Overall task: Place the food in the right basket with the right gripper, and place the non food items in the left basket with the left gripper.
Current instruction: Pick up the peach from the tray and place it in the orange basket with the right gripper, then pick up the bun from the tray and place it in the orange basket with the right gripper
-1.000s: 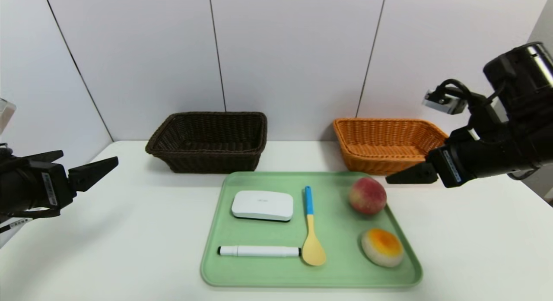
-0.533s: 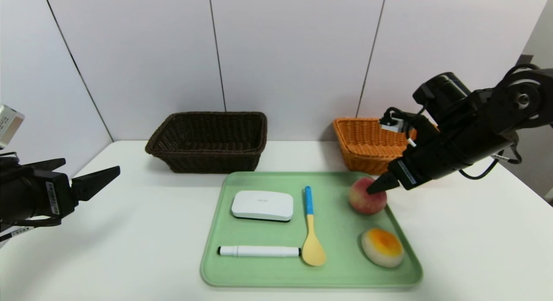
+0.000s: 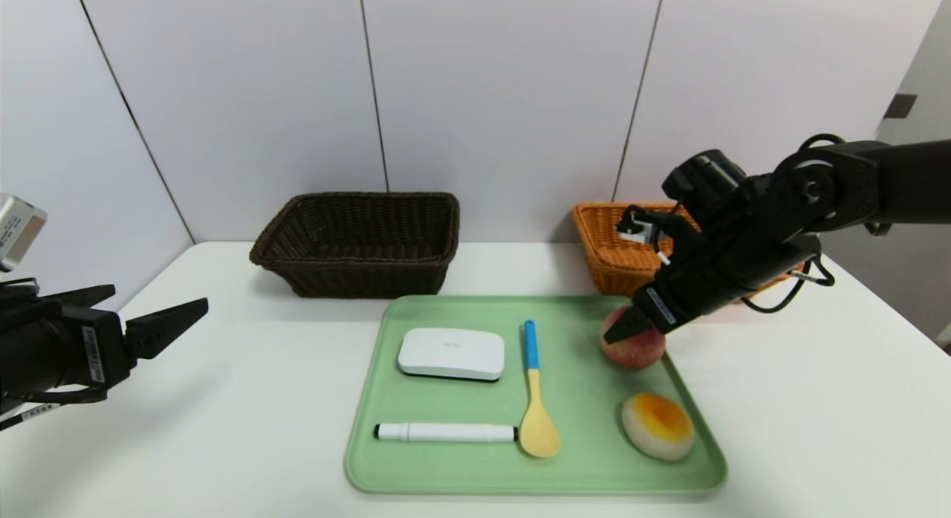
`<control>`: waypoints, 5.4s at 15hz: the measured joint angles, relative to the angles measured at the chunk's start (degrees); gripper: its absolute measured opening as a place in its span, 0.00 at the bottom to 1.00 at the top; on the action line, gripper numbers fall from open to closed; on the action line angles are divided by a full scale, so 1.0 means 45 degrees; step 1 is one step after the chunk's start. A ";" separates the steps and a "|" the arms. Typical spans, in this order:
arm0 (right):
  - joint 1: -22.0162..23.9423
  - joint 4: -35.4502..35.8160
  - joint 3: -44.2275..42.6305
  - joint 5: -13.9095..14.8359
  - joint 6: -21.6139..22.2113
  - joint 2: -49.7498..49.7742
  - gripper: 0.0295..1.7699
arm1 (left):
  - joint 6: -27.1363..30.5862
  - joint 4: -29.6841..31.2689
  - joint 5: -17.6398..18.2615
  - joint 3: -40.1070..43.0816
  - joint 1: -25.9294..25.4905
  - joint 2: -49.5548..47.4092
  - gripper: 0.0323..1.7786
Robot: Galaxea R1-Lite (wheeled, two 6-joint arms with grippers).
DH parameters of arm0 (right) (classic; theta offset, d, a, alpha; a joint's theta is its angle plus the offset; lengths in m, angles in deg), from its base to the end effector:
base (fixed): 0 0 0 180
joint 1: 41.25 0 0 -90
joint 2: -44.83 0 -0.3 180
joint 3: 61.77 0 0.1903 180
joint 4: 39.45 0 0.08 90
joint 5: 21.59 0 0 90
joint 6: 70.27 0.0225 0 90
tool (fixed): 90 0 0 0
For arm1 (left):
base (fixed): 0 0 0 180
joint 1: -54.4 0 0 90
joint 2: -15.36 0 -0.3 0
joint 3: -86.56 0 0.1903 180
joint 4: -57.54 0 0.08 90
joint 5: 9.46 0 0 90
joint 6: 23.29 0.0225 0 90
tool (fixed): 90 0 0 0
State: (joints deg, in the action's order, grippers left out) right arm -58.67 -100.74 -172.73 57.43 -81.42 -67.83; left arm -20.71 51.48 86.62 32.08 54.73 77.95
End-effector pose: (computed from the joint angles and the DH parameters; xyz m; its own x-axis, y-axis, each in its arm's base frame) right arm 0.3347 0.1095 0.1802 0.3684 0.3152 -0.8746 -0.5337 0.8420 0.0787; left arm 0.1495 -0.0032 0.2144 0.9635 -0.1115 -0.2434 0.1193 0.9927 0.0177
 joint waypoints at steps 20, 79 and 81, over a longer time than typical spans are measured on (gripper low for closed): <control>-0.0312 0.0815 0.0477 0.0387 -0.0043 -0.0360 0.58 | -0.0054 0.0049 -0.0054 0.0060 0.0000 -0.0035 0.95; 0.4830 0.4031 -0.2568 0.0731 -0.0956 -0.0122 0.90 | -0.0336 0.0070 -0.0049 0.0899 -0.0033 -0.0463 0.95; 0.4483 0.3191 -0.1466 0.0680 -0.0932 0.1598 0.92 | -0.0341 0.0073 -0.0011 0.0967 -0.0027 -0.0496 0.95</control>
State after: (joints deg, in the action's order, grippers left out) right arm -38.49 -86.38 -179.32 60.49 -85.62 -60.63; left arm -22.24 51.81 86.57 36.43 54.61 75.72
